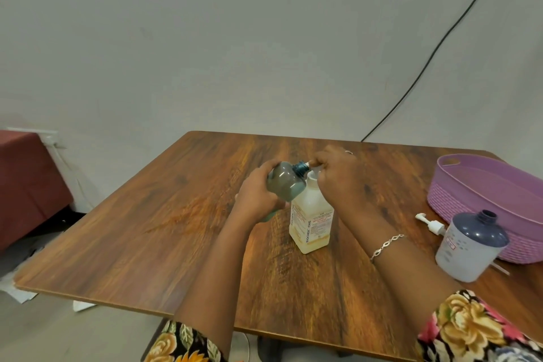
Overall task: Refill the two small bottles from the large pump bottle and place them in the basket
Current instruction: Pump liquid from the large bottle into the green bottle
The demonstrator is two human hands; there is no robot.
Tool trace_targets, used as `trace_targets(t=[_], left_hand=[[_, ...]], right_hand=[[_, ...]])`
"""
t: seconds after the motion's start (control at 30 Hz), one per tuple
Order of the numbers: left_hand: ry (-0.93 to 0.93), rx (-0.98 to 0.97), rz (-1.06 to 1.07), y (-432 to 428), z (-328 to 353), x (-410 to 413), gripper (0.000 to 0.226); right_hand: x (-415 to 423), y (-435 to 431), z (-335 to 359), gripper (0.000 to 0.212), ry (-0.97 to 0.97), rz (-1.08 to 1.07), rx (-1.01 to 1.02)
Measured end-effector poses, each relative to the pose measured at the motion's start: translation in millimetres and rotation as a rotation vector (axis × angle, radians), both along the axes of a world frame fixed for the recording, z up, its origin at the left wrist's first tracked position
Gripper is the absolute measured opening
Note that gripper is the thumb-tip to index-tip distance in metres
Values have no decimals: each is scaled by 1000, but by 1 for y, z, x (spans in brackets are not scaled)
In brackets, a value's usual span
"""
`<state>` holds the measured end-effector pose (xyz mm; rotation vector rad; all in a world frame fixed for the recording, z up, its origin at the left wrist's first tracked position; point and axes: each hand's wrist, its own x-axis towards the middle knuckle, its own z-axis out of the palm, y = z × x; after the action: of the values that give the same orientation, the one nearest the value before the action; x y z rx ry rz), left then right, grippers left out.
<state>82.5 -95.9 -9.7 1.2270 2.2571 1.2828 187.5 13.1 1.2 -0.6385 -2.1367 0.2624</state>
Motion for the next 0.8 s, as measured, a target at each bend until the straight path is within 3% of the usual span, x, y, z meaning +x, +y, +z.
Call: trace_targets(t=[0.8], left_hand=[[-6,2,-4,-3,-1,-2,82]], right_hand=[[-4,-6,-4,17,113,24,-63]])
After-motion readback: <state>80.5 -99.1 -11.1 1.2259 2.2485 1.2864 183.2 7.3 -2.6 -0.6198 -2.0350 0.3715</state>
